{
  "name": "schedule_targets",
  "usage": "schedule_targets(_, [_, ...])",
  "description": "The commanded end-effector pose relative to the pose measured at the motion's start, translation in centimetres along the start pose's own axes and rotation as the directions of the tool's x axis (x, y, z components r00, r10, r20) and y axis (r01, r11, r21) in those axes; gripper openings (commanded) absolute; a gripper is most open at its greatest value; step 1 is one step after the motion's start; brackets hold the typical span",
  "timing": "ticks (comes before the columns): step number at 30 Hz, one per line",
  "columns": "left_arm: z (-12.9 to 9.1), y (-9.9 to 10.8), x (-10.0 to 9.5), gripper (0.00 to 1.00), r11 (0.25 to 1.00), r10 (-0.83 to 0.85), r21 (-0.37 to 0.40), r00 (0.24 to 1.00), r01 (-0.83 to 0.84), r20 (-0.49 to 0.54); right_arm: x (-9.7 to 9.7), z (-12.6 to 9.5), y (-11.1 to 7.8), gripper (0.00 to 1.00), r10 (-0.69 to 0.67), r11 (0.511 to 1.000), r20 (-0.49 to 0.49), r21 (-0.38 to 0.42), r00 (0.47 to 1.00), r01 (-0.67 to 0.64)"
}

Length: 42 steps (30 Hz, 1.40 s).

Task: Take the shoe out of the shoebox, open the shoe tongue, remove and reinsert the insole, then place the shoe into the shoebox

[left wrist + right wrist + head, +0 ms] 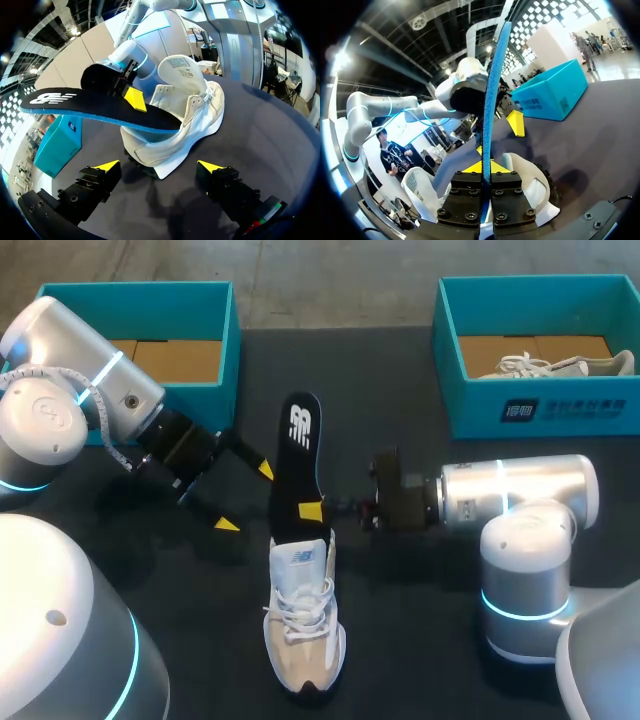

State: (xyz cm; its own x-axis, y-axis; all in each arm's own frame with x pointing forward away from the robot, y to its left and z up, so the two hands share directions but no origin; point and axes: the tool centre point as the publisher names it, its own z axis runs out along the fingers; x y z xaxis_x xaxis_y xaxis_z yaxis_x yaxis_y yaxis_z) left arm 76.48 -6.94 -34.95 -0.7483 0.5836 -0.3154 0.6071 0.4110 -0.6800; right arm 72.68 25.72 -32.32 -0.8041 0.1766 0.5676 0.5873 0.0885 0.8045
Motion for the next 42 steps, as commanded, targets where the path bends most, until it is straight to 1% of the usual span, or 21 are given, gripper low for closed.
schedule_targets(1, [0.0, 0.0, 0.0, 1.0, 1.0, 0.001, -0.002, 1.0, -0.001, -0.001, 0.0, 0.2, -0.1, 0.0, 0.005, 1.0, 0.0, 0.008, 1.0, -0.005])
schedule_targets(17, [0.0, 0.0, 0.0, 1.0, 1.0, 0.001, -0.002, 1.0, -0.001, -0.001, 0.3, 0.3, -1.0, 0.0, 0.019, 1.0, -0.005, 0.013, 1.0, -0.019])
schedule_targets(35, [0.0, 0.0, 0.0, 1.0, 1.0, 0.001, -0.002, 1.0, -0.001, -0.001, 0.4, 0.5, -1.4, 0.0, 0.035, 0.998, -0.027, 0.045, 0.999, -0.034])
schedule_targets(42, [0.0, 0.0, 0.0, 1.0, 1.0, 0.001, -0.002, 1.0, -0.001, -0.001, 0.6, 0.3, -2.0, 0.0, 0.047, 0.997, -0.03, 0.055, 0.998, -0.045])
